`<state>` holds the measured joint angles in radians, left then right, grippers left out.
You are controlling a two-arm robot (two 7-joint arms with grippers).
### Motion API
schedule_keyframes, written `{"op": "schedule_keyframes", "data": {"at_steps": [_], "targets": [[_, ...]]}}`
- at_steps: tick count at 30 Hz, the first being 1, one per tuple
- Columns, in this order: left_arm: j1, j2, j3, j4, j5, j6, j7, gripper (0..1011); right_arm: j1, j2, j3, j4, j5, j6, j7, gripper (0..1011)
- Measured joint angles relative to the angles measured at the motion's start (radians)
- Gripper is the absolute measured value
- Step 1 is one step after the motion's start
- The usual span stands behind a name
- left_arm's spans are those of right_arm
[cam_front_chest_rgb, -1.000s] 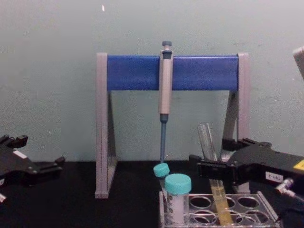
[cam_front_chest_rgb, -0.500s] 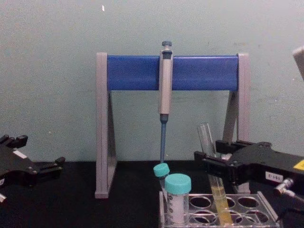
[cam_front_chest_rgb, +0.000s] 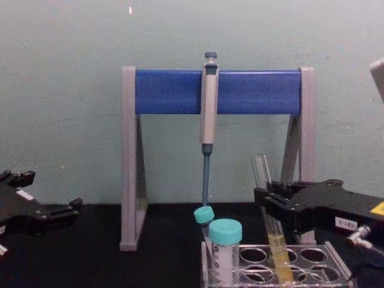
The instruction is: Pick up the test tube from the test tube rack, shake it, then place it back into the test tube rack.
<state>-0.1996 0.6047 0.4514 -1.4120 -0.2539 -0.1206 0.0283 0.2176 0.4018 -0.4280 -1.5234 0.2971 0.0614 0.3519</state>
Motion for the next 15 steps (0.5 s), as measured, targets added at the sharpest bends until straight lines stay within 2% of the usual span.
{"op": "schedule_keyframes", "data": {"at_steps": [15], "targets": [[0.000, 0.000, 0.000, 0.000, 0.000, 0.000, 0.000, 1001, -0.002, -0.001, 0.006, 0.000, -0.003, -0.004, 0.005, 214]]}}
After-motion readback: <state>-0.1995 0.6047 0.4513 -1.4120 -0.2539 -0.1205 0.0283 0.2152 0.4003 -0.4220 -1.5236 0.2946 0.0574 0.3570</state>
